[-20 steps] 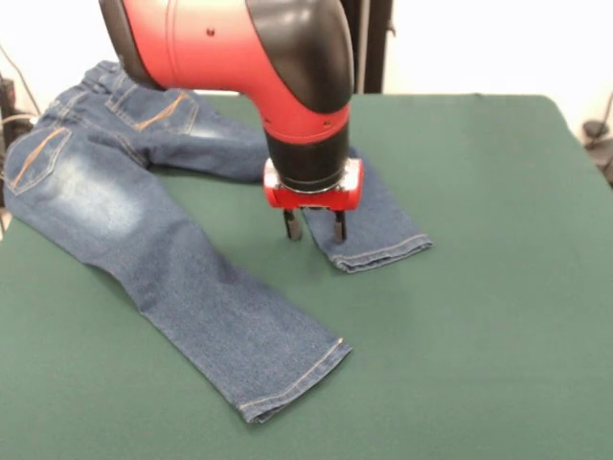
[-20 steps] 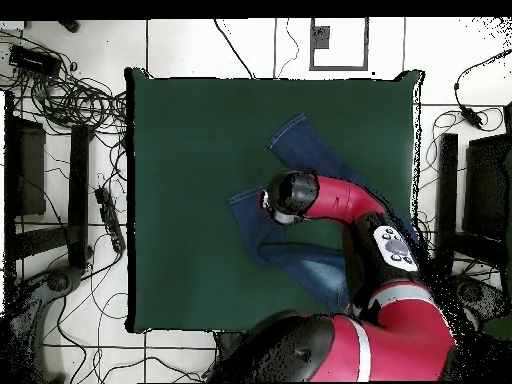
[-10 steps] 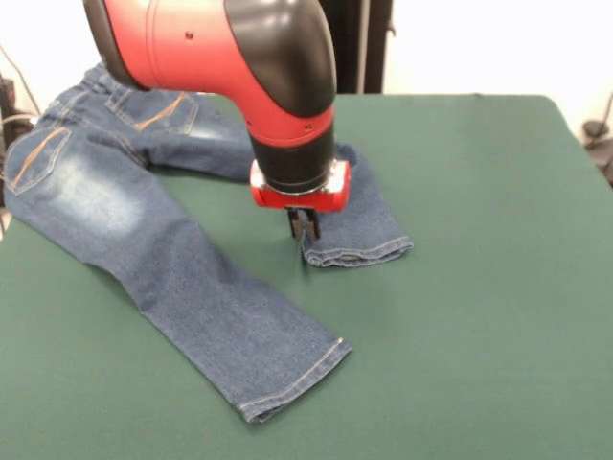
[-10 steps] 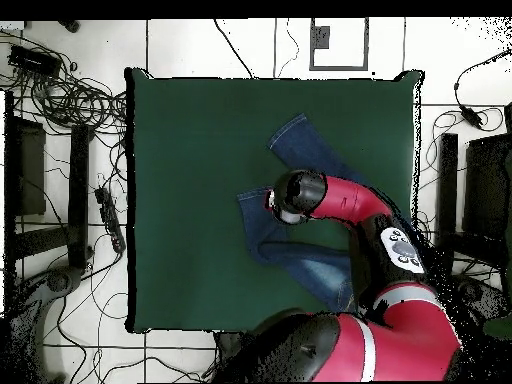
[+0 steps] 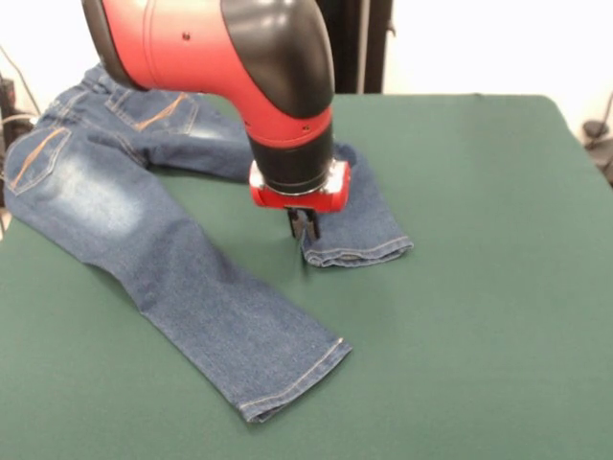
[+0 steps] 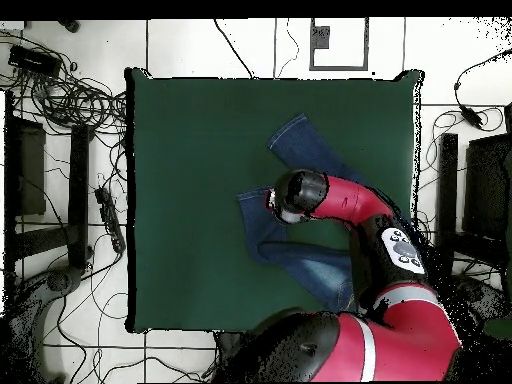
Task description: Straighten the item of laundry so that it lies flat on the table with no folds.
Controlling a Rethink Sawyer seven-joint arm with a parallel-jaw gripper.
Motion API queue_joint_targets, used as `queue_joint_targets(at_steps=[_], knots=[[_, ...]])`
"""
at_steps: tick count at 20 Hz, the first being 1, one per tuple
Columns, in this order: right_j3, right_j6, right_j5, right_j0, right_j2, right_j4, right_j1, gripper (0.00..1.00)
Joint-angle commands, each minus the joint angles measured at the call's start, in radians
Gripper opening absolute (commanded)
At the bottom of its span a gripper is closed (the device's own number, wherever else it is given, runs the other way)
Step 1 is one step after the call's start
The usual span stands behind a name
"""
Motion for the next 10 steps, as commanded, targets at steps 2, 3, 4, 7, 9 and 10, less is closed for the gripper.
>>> queue_joint_targets(at_steps=[2,3,4,7,9,10], knots=[[0.121,0.040,-0.094,0.028,0.063,-0.055,0.139,0.00],[0.128,0.049,-0.113,0.030,0.062,-0.057,0.127,0.00],[0.134,0.061,-0.152,0.035,0.060,-0.064,0.110,0.00],[0.144,0.095,-0.248,0.056,0.047,-0.087,0.076,0.00],[0.142,0.116,-0.285,0.073,0.035,-0.097,0.062,0.00],[0.145,0.119,-0.296,0.075,0.036,-0.099,0.053,0.00]])
